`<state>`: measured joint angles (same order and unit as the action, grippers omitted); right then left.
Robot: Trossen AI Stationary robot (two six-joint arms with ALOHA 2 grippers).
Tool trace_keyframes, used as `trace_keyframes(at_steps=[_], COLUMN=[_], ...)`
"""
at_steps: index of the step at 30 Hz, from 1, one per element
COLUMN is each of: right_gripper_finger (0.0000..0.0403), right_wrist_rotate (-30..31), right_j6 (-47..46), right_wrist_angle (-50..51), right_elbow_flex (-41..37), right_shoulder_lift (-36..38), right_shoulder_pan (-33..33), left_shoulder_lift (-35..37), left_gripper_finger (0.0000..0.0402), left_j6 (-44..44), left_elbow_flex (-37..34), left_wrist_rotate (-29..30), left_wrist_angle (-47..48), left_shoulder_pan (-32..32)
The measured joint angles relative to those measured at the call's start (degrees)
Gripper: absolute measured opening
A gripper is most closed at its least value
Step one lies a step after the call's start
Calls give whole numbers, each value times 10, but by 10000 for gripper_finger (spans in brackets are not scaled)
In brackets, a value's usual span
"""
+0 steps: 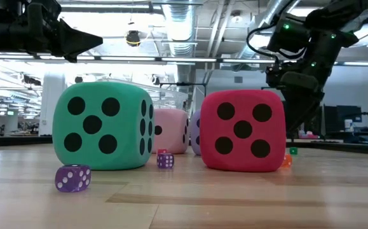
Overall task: Pick & Place Dice
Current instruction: Put the small green dice into the transparent container
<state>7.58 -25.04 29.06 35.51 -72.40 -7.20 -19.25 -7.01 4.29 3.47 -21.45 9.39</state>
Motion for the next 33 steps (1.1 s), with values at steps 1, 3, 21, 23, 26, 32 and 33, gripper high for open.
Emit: trace_keyframes(at_steps=[1,3,21,23,26,32,33], right_gripper_finger=[224,223,220,220,220,220,220], right_wrist_rotate=[5,17,34,34,43,49,47], right_j6=[0,2,31,32,32,32,31], right_wrist_angle=[1,5,-60,-60,-60,-59,-62], right_elbow_flex=[0,0,-50,-50,-50,-50,-50], right_shoulder_lift=[0,0,0,0,-11,-60,-68], right_shoulder_pan=[0,0,-1,-1,0,0,0], left_shoulder_lift=[0,0,0,0,0,0,0], left_gripper_finger=[3,3,3,3,3,3,3], left_j6=[0,0,0,0,0,0,0], left_elbow_flex=[0,0,0,0,0,0,0], left_wrist_rotate=[0,0,-1,-1,-1,-1,-1], left_wrist_angle=[0,0,0,0,0,0,0], left_shoulder_pan=[0,0,0,0,0,0,0])
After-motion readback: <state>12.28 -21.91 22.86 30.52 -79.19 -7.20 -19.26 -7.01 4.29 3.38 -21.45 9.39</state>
